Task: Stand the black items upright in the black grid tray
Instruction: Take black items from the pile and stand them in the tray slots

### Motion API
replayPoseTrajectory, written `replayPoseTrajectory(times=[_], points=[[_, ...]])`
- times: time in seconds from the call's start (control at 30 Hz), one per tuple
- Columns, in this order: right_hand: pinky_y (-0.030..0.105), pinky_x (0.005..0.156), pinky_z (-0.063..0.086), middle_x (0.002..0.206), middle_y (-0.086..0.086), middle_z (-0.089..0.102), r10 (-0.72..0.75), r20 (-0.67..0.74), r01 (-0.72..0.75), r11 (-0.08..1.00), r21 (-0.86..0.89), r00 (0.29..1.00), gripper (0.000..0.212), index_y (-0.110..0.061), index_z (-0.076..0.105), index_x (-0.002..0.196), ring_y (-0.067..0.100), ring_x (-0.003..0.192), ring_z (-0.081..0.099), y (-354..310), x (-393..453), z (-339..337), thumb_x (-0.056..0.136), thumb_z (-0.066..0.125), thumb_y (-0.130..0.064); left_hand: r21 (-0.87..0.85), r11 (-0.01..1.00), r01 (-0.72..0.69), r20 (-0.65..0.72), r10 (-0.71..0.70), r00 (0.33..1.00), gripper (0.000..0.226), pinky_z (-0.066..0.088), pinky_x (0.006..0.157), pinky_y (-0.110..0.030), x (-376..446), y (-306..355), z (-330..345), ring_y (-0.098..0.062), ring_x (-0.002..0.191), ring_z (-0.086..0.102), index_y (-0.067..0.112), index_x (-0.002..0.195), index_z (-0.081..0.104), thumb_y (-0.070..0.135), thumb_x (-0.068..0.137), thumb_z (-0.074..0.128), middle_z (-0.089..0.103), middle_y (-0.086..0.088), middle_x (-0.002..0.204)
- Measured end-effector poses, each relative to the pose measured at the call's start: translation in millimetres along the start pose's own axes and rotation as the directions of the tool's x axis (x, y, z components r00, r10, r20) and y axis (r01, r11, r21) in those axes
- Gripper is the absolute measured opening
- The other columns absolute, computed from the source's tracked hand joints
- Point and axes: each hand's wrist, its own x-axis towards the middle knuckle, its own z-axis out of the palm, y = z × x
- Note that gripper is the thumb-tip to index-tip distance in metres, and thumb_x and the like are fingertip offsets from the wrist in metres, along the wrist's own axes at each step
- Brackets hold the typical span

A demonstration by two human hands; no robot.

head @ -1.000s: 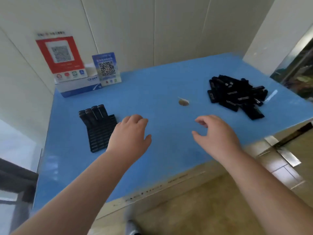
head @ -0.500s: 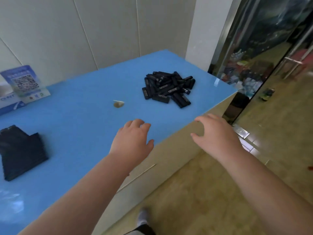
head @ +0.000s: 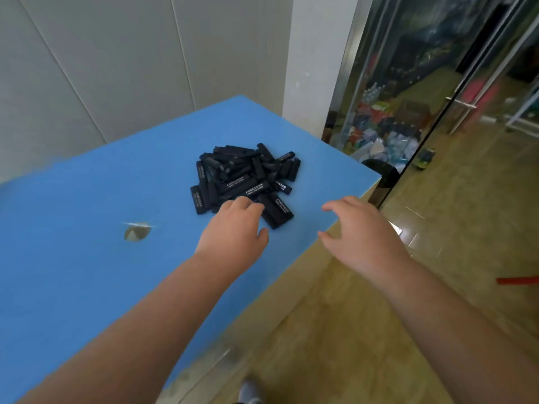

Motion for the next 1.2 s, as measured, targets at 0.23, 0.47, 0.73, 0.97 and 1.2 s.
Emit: replayPoseTrajectory(times=[0.23, 0.47, 0.73, 0.97, 1.2], points=[[0.030, 0.094, 0.045, 0.134, -0.011, 0.055, -0.029, 0.037, 0.027, 0.999, 0.038, 0.999, 0.045, -0.028, 0.054, 0.136, 0.016, 0.124, 0.051, 10, 51, 12, 0.093, 0.062, -0.041, 0.055, 0.998, -0.028, 0.033, 0.026, 0.999, 0.039, 0.045, 0.101, -0.040, 56, 4, 17, -0.026, 0.120, 0.046, 0.017, 0.132, 0.052, 0.035, 0.097, 0.048, 0.051, 0.000, 0.131], [0.031, 0.094, 0.045, 0.131, -0.011, 0.056, -0.113, 0.093, 0.105, 0.990, 0.090, 0.989, 0.044, -0.028, 0.055, 0.134, 0.015, 0.123, 0.051, 25, 102, 29, 0.093, 0.062, -0.040, 0.176, 0.981, 0.081, -0.035, -0.076, 0.997, 0.047, 0.047, 0.095, -0.038, 96, -12, 41, -0.030, 0.114, 0.049, 0.014, 0.128, 0.055, 0.013, 0.084, 0.068, 0.052, -0.005, 0.129], [0.035, 0.097, 0.049, 0.128, -0.009, 0.058, -0.261, 0.180, 0.236, 0.960, 0.151, 0.948, 0.042, -0.028, 0.058, 0.132, 0.016, 0.121, 0.053, 42, 152, 40, 0.092, 0.063, -0.039, 0.226, 0.960, 0.167, -0.058, -0.158, 0.986, 0.023, 0.048, 0.083, -0.034, 118, -12, 43, -0.025, 0.099, 0.051, 0.020, 0.112, 0.065, 0.016, 0.089, 0.064, 0.055, 0.001, 0.114], [0.037, 0.091, 0.052, 0.120, -0.009, 0.059, -0.333, 0.204, 0.286, 0.930, 0.229, 0.921, 0.039, -0.026, 0.061, 0.128, 0.016, 0.112, 0.058, 47, 179, 51, 0.090, 0.065, -0.036, 0.174, 0.949, 0.262, -0.027, -0.261, 0.965, 0.022, 0.047, 0.089, -0.034, 129, -4, 35, -0.022, 0.108, 0.048, 0.020, 0.113, 0.057, 0.030, 0.094, 0.056, 0.054, 0.001, 0.114], [0.033, 0.085, 0.053, 0.112, -0.003, 0.061, -0.381, 0.221, 0.299, 0.896, 0.328, 0.898, 0.034, -0.018, 0.065, 0.121, 0.017, 0.098, 0.063, 32, 205, 65, 0.091, 0.068, -0.033, -0.254, 0.861, 0.441, -0.163, -0.487, 0.858, 0.018, 0.050, 0.074, -0.032, 121, 12, 16, -0.013, 0.084, 0.059, 0.023, 0.101, 0.062, 0.038, 0.090, 0.065, 0.063, 0.009, 0.088]])
